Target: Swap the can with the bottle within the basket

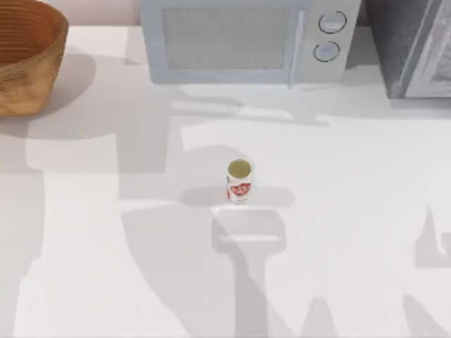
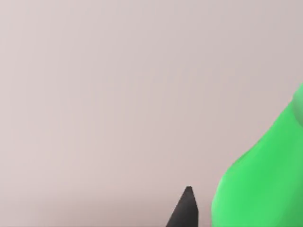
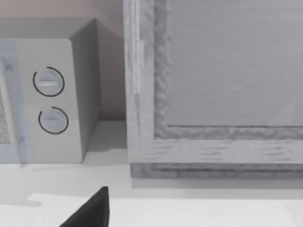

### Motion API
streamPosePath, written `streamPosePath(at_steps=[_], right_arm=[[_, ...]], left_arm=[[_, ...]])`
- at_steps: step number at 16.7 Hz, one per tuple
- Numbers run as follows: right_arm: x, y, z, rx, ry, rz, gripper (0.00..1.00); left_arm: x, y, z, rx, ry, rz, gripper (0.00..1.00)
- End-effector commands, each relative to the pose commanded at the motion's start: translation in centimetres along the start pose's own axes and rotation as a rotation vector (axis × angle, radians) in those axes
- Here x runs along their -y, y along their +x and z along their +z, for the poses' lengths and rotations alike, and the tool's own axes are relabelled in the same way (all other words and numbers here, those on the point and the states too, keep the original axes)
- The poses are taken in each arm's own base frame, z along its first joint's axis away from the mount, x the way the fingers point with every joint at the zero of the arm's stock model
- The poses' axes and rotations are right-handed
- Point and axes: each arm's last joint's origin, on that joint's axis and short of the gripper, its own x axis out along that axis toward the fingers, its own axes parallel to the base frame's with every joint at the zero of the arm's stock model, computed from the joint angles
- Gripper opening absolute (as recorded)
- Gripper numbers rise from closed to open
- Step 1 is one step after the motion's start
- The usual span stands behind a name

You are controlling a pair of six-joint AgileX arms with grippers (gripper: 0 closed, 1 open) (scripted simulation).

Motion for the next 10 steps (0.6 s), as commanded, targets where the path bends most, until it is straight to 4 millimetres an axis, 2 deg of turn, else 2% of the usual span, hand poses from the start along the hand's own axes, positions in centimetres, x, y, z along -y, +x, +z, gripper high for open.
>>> streamPosePath(at_steps=[5,10], right_arm=[[0.0,0.0,0.0,0.0,0.0,0.0,1.0],[0.0,0.0,0.0,0.0,0.0,0.0,1.0]], left_arm=[[0.07,0.3,-0.19,0.001,0.0,0.0,0.0],[0.07,0.3,-0.19,0.001,0.0,0.0,0.38]])
